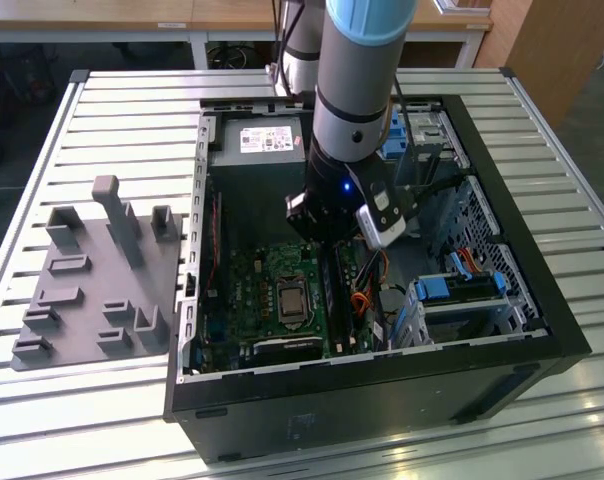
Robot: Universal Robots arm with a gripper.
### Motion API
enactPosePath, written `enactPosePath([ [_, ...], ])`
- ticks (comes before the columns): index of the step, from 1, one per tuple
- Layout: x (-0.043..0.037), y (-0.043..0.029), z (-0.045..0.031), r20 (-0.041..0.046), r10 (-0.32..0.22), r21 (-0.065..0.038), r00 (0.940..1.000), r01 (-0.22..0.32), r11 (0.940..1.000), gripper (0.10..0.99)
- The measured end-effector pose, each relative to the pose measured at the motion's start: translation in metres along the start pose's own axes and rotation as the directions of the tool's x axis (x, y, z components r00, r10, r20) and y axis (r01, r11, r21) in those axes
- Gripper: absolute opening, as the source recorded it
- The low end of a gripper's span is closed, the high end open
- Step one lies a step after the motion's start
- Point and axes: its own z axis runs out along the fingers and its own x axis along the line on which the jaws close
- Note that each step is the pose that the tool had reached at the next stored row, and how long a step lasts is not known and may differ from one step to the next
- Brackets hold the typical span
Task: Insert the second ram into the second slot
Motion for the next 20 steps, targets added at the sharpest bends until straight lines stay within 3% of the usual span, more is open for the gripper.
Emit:
enactPosePath([
  [20,-0.0021,-0.0001,0.0049,0.0,0.001,0.0,1.0,-0.001,1.0,0.137],
])
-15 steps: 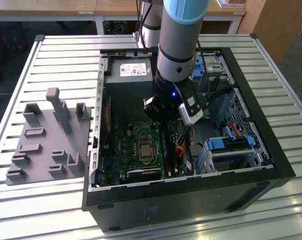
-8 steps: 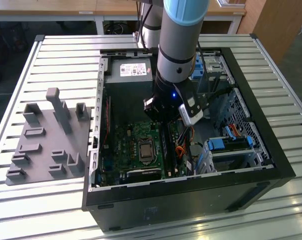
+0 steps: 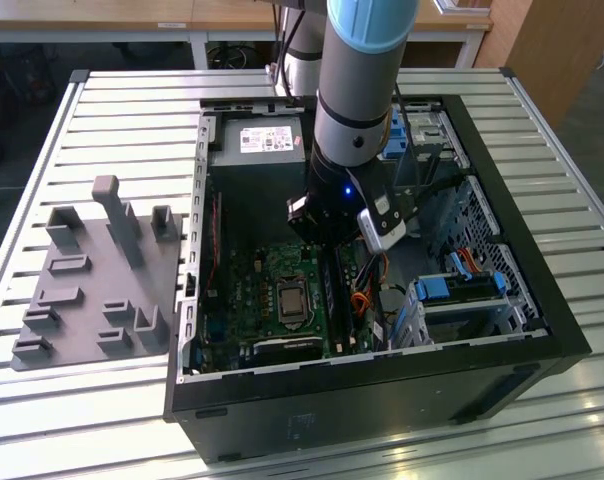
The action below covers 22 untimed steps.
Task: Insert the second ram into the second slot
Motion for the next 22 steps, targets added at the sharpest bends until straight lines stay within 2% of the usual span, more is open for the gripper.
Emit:
enactPosePath([
  [6,-0.0001,-0.0011,0.0002,0.0001,0.0,0.0,1.0,0.0,1.0,0.137],
  [22,-0.0011,-0.0152,0.0003,0.0001,0.002,0.001,1.0,-0.002,1.0,0.137],
])
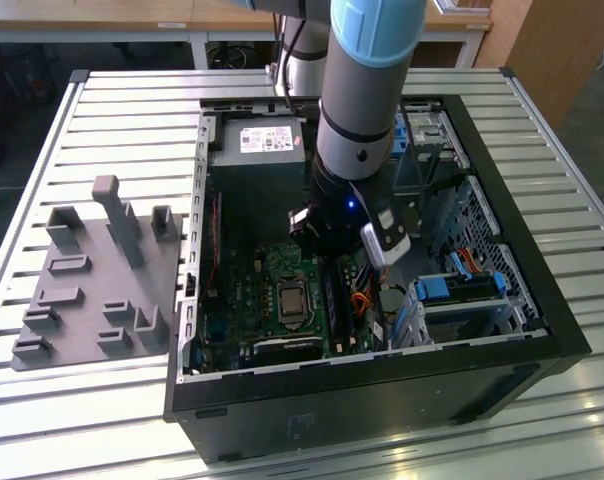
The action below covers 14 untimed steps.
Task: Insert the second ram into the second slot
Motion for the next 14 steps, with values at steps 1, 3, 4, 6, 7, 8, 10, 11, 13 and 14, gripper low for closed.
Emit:
enactPosePath([
  [1,-0.0005,-0.0003,0.0002,0.0001,0.001,0.0,1.0,-0.001,1.0,0.137],
  [3,-0.0013,-0.0008,0.0004,0.0001,0.003,0.0,1.0,-0.003,1.0,0.137],
  [4,-0.0017,-0.0011,0.0005,0.0001,0.003,0.0,1.0,-0.003,1.0,0.137],
  [6,-0.002,-0.0023,0.0005,0.0,0.004,0.0,1.0,-0.004,1.0,0.137],
  [7,-0.002,-0.0029,0.0005,0.0001,0.004,0.0,1.0,-0.004,1.0,0.137],
  [8,-0.0021,-0.0036,0.0005,0.0001,0.004,0.0,1.0,-0.004,1.0,0.137],
  [10,-0.0022,-0.0048,0.0005,0.0001,0.005,0.0,1.0,-0.005,1.0,0.137],
  [11,-0.0025,-0.0051,0.0006,0.0001,0.005,0.0,1.0,-0.005,1.0,0.137],
  [13,-0.0035,-0.0052,0.0009,0.0002,0.006,0.0,1.0,-0.006,1.0,0.137],
  [14,-0.004,-0.0053,0.0012,0.0002,0.006,0.001,1.0,-0.006,1.0,0.137],
])
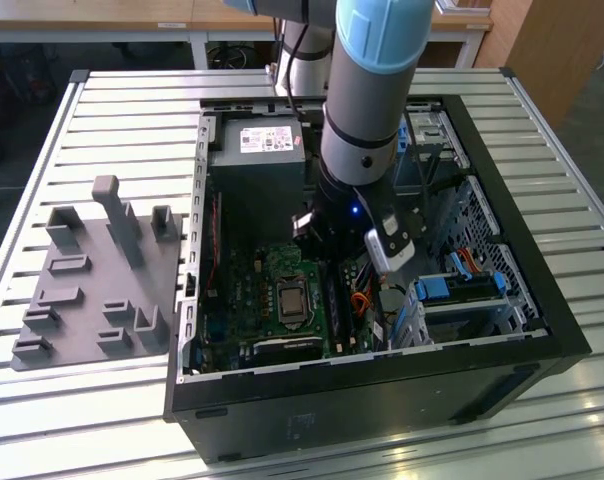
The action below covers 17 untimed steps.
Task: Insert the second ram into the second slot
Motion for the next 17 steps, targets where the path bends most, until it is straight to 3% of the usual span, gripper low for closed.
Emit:
enactPosePath([
  [17,-0.0049,-0.0001,0.0054,-0.0009,-0.002,0.0,1.0,0.002,1.0,0.137],
])
